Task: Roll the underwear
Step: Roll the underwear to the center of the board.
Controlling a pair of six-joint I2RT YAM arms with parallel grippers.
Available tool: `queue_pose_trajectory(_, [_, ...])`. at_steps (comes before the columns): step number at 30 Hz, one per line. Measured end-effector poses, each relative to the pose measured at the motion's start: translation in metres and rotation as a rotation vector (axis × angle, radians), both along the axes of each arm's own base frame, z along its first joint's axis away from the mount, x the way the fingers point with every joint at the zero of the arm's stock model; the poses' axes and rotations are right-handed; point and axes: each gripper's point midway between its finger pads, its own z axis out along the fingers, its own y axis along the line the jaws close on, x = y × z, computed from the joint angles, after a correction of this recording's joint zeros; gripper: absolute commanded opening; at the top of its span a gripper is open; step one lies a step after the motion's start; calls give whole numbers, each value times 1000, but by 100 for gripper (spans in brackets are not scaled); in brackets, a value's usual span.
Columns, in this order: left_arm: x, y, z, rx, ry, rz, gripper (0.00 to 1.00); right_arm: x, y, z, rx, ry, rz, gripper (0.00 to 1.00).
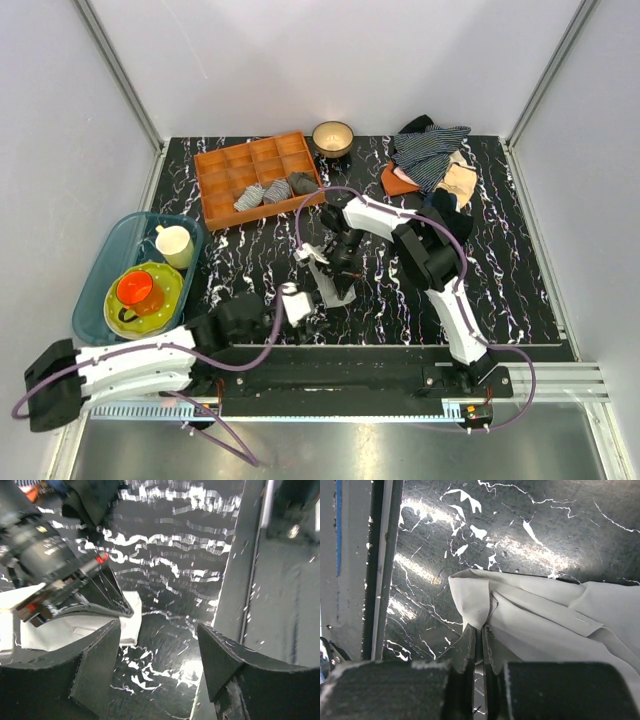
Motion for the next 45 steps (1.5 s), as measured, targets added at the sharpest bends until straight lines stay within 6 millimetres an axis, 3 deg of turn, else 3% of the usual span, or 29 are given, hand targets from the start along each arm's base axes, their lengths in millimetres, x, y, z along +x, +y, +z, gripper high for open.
queue_pose_trajectory(4, [6,-9,-32,209,-38,-12,69,4,3,-1,-9,42,-18,3])
queue_pose_trajectory(10, [30,-18,-73,458,-91,-5,68,6,3,-1,-13,59,-28,4])
queue_pose_trajectory(18, [53,-26,-104,634,-148,0,62,6,3,-1,-16,62,-30,4])
queue_pose_trajectory(24, [64,-27,-120,708,-151,9,46,6,3,-1,-16,63,-31,5])
queue_pose_trajectory(27, [68,-30,-121,722,-154,11,28,6,3,-1,-16,63,-31,5])
queue_pose_trajectory(28, [69,-31,-123,729,-149,12,14,6,3,-1,-17,63,-31,6])
queue_pose_trajectory(31, [74,-32,-127,749,-141,16,0,6,1,-1,-21,64,-31,11])
queue_pose_trajectory(37, [77,-32,-127,731,-82,-6,0,4,-2,2,-24,107,-76,41])
queue_pose_trajectory(42, [77,-32,-126,689,8,-54,0,13,-15,12,12,140,-167,45])
queue_pose_trajectory(45, [77,-30,-125,671,70,-82,0,28,-36,26,38,122,-248,46])
